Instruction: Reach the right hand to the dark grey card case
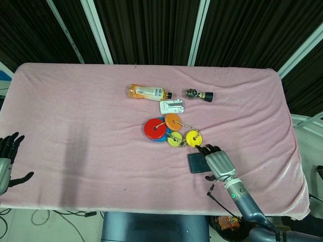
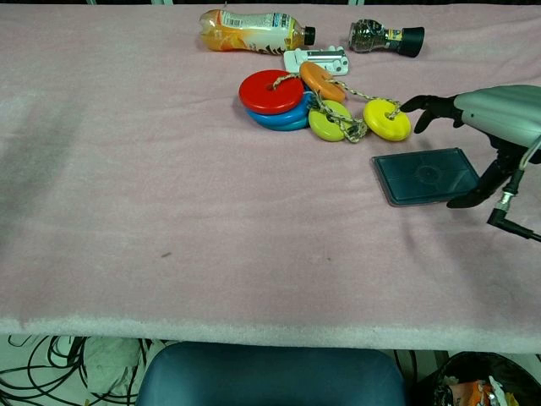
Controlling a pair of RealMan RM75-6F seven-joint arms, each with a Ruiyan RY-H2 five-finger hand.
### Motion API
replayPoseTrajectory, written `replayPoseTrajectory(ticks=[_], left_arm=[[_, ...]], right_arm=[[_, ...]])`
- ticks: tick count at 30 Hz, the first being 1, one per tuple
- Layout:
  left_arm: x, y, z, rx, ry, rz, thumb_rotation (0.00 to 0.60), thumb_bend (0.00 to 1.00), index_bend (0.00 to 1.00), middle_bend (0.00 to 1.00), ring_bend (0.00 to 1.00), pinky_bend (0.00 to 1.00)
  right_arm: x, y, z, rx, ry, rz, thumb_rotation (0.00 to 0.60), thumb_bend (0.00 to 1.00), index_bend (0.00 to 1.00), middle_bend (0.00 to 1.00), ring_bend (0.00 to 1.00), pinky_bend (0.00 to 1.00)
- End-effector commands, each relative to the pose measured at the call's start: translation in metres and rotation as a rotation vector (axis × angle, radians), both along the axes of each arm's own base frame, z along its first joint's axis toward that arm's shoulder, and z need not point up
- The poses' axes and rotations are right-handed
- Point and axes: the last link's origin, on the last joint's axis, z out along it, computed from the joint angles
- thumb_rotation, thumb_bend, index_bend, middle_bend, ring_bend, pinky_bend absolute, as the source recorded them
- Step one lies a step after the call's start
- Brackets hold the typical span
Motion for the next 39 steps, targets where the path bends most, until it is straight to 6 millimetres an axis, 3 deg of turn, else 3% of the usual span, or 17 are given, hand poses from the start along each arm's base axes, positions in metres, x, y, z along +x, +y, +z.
replayPoseTrajectory(ticks=[1, 17, 26, 31, 39], left_arm=[[0.000, 0.000, 0.000, -0.001, -0.002, 0.002, 0.600, 0.00, 0.00, 0.00, 0.00, 0.00], [0.000, 0.002, 0.001, -0.001, -0.010, 0.009, 0.600, 0.00, 0.00, 0.00, 0.00, 0.00], [-0.001, 0.002, 0.001, 0.001, -0.013, 0.013, 0.600, 0.00, 0.00, 0.00, 0.00, 0.00], [-0.001, 0.003, 0.001, 0.000, -0.015, 0.014, 0.600, 0.00, 0.00, 0.00, 0.00, 0.00], [0.000, 0.002, 0.002, 0.001, -0.017, 0.011, 0.600, 0.00, 0.00, 0.00, 0.00, 0.00]], right_arm=[[0.002, -0.009, -0.008, 0.009, 0.004, -0.010, 0.600, 0.16, 0.09, 0.23, 0.15, 0.21], [-0.003, -0.020, -0.021, 0.035, 0.031, -0.061, 0.600, 0.16, 0.10, 0.24, 0.15, 0.21], [-0.004, -0.022, -0.027, 0.039, 0.025, -0.071, 0.600, 0.18, 0.24, 0.41, 0.22, 0.21], [-0.004, -0.021, -0.027, 0.038, 0.018, -0.073, 0.600, 0.25, 0.34, 0.54, 0.32, 0.21], [0.004, -0.019, -0.018, 0.018, -0.026, -0.060, 0.600, 0.27, 0.37, 0.60, 0.39, 0.23]])
